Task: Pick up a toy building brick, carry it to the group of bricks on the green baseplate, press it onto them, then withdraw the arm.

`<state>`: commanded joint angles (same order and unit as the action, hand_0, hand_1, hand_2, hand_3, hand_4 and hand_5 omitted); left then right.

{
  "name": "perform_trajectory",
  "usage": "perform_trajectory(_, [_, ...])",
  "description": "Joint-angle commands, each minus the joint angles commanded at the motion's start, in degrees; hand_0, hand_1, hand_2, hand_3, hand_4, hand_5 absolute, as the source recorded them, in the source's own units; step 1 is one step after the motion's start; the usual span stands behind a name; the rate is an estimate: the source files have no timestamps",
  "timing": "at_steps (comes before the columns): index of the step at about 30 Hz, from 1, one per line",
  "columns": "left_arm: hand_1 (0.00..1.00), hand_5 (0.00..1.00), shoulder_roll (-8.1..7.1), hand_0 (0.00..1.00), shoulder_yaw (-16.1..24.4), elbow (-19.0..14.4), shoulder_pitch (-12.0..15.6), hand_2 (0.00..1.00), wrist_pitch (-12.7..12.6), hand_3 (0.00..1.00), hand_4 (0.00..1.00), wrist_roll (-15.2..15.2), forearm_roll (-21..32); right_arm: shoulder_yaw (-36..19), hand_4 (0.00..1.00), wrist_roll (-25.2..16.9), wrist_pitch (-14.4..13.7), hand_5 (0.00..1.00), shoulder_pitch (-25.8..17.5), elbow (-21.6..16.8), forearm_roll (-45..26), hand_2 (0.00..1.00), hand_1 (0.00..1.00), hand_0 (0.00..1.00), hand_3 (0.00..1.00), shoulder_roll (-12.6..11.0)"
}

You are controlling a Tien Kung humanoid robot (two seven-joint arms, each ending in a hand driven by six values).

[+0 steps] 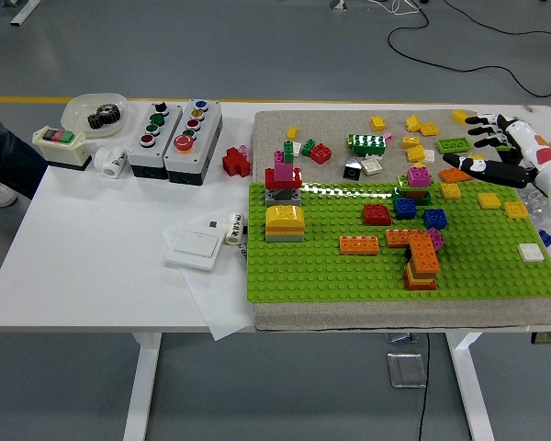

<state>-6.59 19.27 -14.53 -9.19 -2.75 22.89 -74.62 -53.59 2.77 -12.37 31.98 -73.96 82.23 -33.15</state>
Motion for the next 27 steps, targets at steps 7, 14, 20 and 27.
perform_trajectory(7, [0.462, 0.760, -0.04, 0.421, -0.01, 0.03, -0.05, 0.499, 0.05, 0.595, 0.617, -0.03, 0.01, 0.94, 0.998, -0.96, 0.37, 0.454, 2.25, 1.30, 9.50, 0.641, 0.592, 0.638, 0.738, -0.55])
perform_trajectory(14, [0.461, 0.760, -0.03, 0.421, 0.08, 0.08, -0.15, 0.498, 0.12, 0.595, 0.618, -0.10, 0.04, 2.84, 0.998, -6.35, 4.84, 0.424, 5.17, 6.20, 19.69, 0.635, 0.581, 0.616, 0.720, -0.66])
perform_trajectory(20, [0.459, 0.760, 0.08, 0.419, 0.20, 0.08, -0.14, 0.498, 0.21, 0.595, 0.618, -0.14, 0.03, 4.95, 0.988, -8.55, 6.42, 0.342, 6.64, 9.24, 24.29, 0.623, 0.574, 0.602, 0.682, -0.27])
perform_trajectory(27, [0.464, 0.759, 0.24, 0.420, 0.56, 0.09, 0.13, 0.501, 0.41, 0.595, 0.619, -0.13, -0.28, 8.67, 0.894, -8.35, 7.81, 0.240, 9.56, 11.84, 27.22, 0.528, 0.495, 0.489, 0.565, 0.32])
